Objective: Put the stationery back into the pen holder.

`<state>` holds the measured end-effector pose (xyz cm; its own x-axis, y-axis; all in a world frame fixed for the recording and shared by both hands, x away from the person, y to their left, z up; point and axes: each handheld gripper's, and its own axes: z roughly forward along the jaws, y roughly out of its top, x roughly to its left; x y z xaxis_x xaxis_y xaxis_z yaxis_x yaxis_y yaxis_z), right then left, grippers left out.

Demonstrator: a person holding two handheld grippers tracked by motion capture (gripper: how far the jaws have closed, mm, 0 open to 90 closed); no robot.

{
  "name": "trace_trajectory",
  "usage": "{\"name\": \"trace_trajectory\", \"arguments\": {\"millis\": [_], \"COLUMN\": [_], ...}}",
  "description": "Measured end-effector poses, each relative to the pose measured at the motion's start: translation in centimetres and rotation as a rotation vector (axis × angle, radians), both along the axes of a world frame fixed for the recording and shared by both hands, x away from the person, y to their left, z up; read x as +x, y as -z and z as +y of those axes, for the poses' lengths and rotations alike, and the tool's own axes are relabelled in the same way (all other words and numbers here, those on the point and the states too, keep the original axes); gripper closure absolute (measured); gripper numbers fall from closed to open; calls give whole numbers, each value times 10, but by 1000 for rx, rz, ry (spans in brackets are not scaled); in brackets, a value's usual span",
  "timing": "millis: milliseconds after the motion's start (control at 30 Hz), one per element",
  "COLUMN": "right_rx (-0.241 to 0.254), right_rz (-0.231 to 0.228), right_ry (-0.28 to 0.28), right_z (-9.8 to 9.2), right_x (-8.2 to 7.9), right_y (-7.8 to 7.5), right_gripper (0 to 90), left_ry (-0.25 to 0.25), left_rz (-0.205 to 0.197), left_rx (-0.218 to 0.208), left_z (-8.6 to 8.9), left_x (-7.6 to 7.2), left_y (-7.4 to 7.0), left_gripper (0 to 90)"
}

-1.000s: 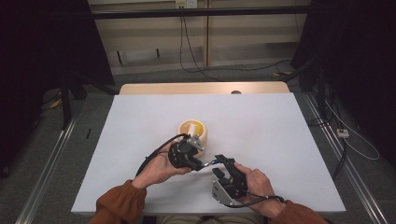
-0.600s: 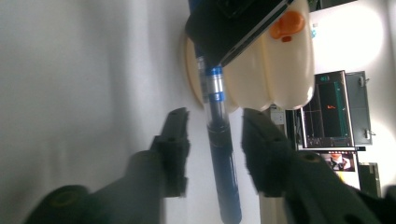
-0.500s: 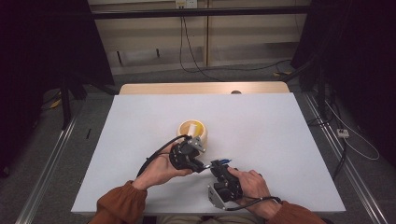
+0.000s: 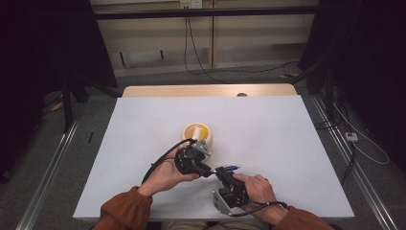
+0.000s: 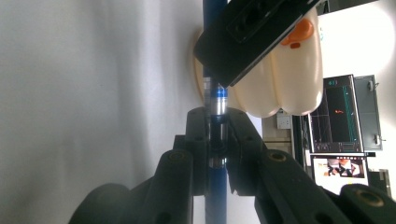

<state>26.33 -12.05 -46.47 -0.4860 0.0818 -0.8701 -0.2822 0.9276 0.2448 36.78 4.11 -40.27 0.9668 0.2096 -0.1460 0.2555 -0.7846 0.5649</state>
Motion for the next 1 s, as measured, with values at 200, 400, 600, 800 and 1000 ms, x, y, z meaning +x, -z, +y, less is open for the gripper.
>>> {"name": "trace_trajectory", "arguments": {"millis": [200, 400, 600, 800, 1000], "right_rx": [13, 28, 34, 48, 71], "right_rz": [-2, 17, 24, 33, 46], "right_ry": [-12, 2, 1, 12, 34], "right_z": [-3, -6, -8, -9, -13], "right_x": [1, 1, 4, 5, 7], "right_y": [-3, -4, -6, -7, -7], "right_gripper": [811, 811, 811, 811, 811], "left_ry": [3, -19, -46, -84, -112], "left_rz": [9, 7, -8, 11, 1], "left_rx": [-26, -24, -10, -22, -20], "left_z": [0, 2, 8, 11, 18], "left_x": [1, 2, 1, 0, -3], "left_y": [1, 5, 6, 11, 11], "left_gripper": [776, 691, 567, 414, 288]}}
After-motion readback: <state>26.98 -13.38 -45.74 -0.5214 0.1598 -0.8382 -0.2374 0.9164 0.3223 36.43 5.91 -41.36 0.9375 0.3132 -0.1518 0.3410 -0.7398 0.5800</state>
